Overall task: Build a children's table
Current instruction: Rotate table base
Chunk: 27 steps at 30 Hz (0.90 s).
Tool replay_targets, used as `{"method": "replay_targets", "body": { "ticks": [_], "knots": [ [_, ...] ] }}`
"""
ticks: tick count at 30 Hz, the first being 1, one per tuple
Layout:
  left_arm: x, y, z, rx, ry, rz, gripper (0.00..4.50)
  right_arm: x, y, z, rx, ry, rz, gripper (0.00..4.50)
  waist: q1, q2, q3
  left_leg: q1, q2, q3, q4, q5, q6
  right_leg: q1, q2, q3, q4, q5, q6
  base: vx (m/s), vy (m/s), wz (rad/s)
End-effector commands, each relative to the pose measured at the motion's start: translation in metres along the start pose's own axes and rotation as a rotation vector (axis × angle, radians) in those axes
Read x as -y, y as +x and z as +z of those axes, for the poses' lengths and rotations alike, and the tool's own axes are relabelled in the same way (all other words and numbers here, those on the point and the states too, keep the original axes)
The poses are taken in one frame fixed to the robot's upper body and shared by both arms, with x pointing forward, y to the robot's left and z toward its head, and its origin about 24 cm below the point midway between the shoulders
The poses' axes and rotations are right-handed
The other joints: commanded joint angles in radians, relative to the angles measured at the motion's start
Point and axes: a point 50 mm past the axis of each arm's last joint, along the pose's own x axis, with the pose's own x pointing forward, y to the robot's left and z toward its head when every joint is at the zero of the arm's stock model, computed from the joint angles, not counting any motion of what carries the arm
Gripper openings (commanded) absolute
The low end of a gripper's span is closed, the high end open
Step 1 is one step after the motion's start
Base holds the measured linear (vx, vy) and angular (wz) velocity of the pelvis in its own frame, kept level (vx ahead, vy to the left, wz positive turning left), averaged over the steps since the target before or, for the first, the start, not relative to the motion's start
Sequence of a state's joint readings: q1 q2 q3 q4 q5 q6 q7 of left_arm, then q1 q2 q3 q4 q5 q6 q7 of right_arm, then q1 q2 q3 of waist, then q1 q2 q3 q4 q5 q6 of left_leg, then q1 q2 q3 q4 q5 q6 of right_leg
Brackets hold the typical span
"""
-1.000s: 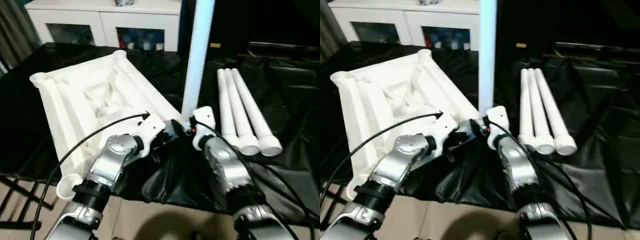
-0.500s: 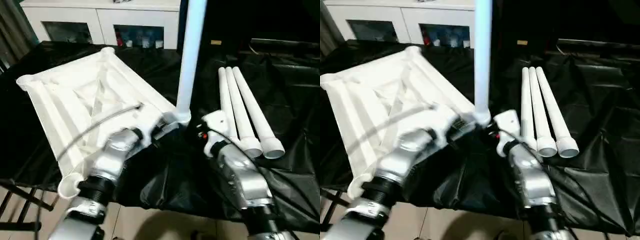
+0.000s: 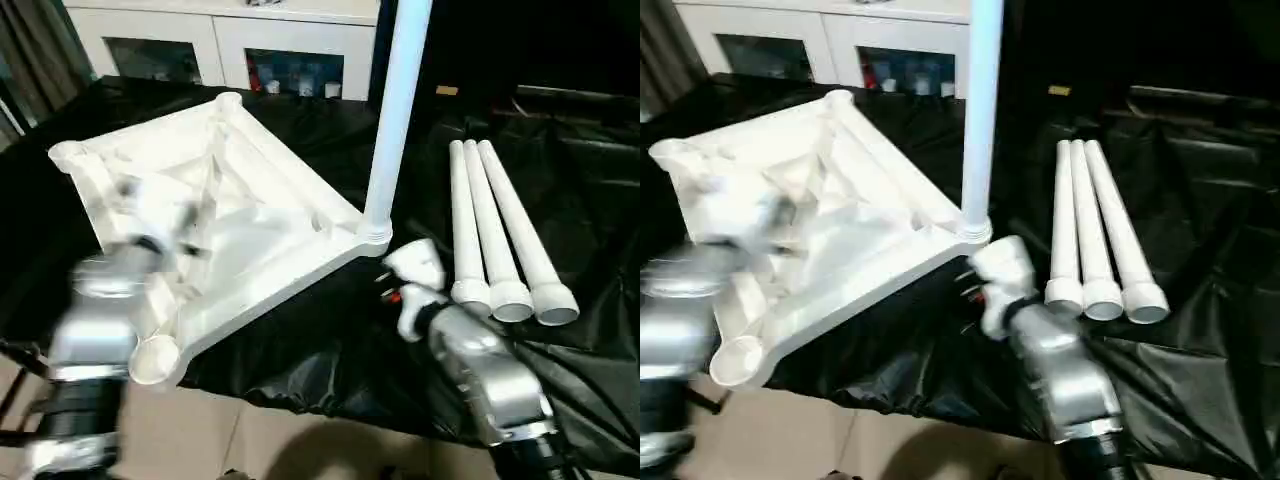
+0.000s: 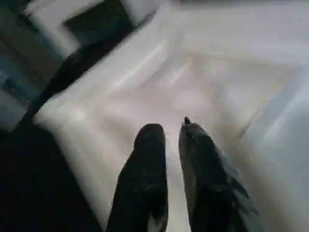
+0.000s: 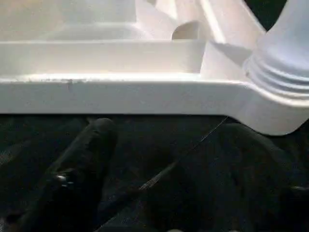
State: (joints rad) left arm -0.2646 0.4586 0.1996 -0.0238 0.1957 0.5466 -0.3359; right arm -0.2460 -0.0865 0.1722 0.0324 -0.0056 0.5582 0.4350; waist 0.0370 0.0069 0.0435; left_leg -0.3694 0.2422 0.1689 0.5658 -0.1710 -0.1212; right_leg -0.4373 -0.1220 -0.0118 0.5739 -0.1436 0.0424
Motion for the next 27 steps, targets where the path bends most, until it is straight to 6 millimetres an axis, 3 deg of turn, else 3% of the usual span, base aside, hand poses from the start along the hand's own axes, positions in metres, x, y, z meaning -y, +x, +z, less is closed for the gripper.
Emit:
{"method": "replay_targets", "body": {
  "ticks": [1, 2, 3, 6, 8, 10, 15, 16, 17, 18, 24, 27],
  "knots": [
    [-0.003, -0.007, -0.014, -0.097, 0.001, 0.003, 0.35, 0.002, 0.004, -0.003, -0.057, 0.021, -0.036, 3.2, 0.007, 0.003, -0.055, -0.002, -0.042, 0.027, -0.071, -0.259, 0.001, 0.049, 0.034, -0.013, -0.047, -0.273, -0.129, 0.0, 0.0, 0.0],
    [-0.002, -0.008, -0.018, -0.119, 0.012, -0.013, 0.35, 0.002, 0.005, -0.003, -0.057, 0.026, -0.034, 3.2, 0.01, 0.003, -0.055, 0.01, -0.041, 0.03, -0.068, -0.294, -0.01, 0.037, 0.037, -0.011, -0.054, -0.299, -0.125, 0.0, 0.0, 0.0],
    [-0.001, -0.009, -0.02, -0.131, 0.025, -0.025, 0.33, 0.001, 0.006, -0.003, -0.053, 0.025, -0.028, 3.12, 0.016, 0.005, -0.059, 0.016, -0.04, 0.029, -0.067, -0.296, -0.018, 0.035, 0.038, -0.01, -0.05, -0.261, -0.132, 0.0, 0.0, 0.0],
    [0.004, -0.01, -0.029, -0.192, 0.026, -0.08, 0.03, -0.001, 0.012, -0.003, -0.066, 0.016, -0.019, 2.93, 0.032, 0.002, -0.059, 0.016, -0.04, 0.029, -0.068, -0.281, -0.024, 0.038, 0.04, -0.01, -0.044, -0.183, -0.145, 0.0, 0.0, 0.0],
    [0.009, -0.009, -0.035, -0.242, 0.042, -0.129, 0.0, -0.001, 0.017, -0.005, -0.088, 0.009, -0.023, 2.66, 0.033, -0.002, -0.062, 0.008, -0.042, 0.024, -0.07, -0.267, -0.028, 0.047, 0.037, -0.012, -0.037, -0.177, -0.149, 0.0, 0.0, 0.0],
    [0.014, -0.007, -0.041, -0.293, 0.088, -0.197, 0.0, 0.0, 0.029, -0.004, -0.119, 0.011, -0.038, 2.48, 0.034, 0.001, -0.063, 0.01, -0.044, 0.024, -0.069, -0.281, -0.033, 0.043, 0.035, -0.012, -0.037, -0.19, -0.153, 0.0, 0.0, 0.0],
    [0.025, -0.006, -0.033, -0.265, 0.146, -0.352, 0.0, 0.001, 0.042, 0.001, -0.123, 0.028, -0.039, 2.1, 0.041, 0.0, -0.064, 0.01, -0.045, 0.024, -0.068, -0.291, -0.039, 0.045, 0.032, -0.011, -0.035, -0.201, -0.157, 0.0, 0.0, 0.0],
    [0.029, -0.006, -0.03, -0.261, 0.173, -0.411, 0.0, 0.001, 0.045, 0.002, -0.127, 0.021, -0.037, 2.1, 0.045, -0.006, -0.064, 0.01, -0.045, 0.025, -0.069, -0.29, -0.04, 0.045, 0.031, -0.011, -0.036, -0.207, -0.158, 0.0, 0.0, 0.0],
    [0.033, -0.008, -0.028, -0.261, 0.206, -0.483, 0.0, 0.002, 0.049, 0.002, -0.131, 0.015, -0.036, 1.96, 0.048, -0.004, -0.065, 0.009, -0.045, 0.023, -0.068, -0.289, -0.042, 0.046, 0.031, -0.011, -0.033, -0.209, -0.159, 0.0, 0.0, 0.0],
    [0.033, -0.008, -0.028, -0.261, 0.209, -0.489, 0.0, 0.002, 0.049, 0.002, -0.132, 0.014, -0.036, 1.96, 0.05, -0.002, -0.063, 0.01, -0.046, 0.023, -0.069, -0.308, -0.045, 0.042, 0.031, -0.01, -0.035, -0.234, -0.158, 0.0, 0.0, 0.0],
    [0.027, -0.005, -0.013, -0.227, 0.243, -0.535, 0.0, 0.008, 0.057, 0.004, -0.138, -0.008, -0.043, 1.29, 0.049, -0.001, -0.063, 0.009, -0.047, 0.021, -0.069, -0.335, -0.058, 0.044, 0.028, -0.011, -0.034, -0.258, -0.159, 0.0, 0.0, 0.0],
    [0.039, -0.015, -0.009, -0.208, 0.25, -0.683, 0.0, 0.012, 0.061, 0.002, -0.141, -0.019, -0.048, 1.05, 0.047, 0.001, -0.063, 0.008, -0.046, 0.018, -0.071, -0.355, -0.06, 0.045, 0.027, -0.013, -0.034, -0.284, -0.161, 0.0, 0.0, 0.0]
  ]
}}
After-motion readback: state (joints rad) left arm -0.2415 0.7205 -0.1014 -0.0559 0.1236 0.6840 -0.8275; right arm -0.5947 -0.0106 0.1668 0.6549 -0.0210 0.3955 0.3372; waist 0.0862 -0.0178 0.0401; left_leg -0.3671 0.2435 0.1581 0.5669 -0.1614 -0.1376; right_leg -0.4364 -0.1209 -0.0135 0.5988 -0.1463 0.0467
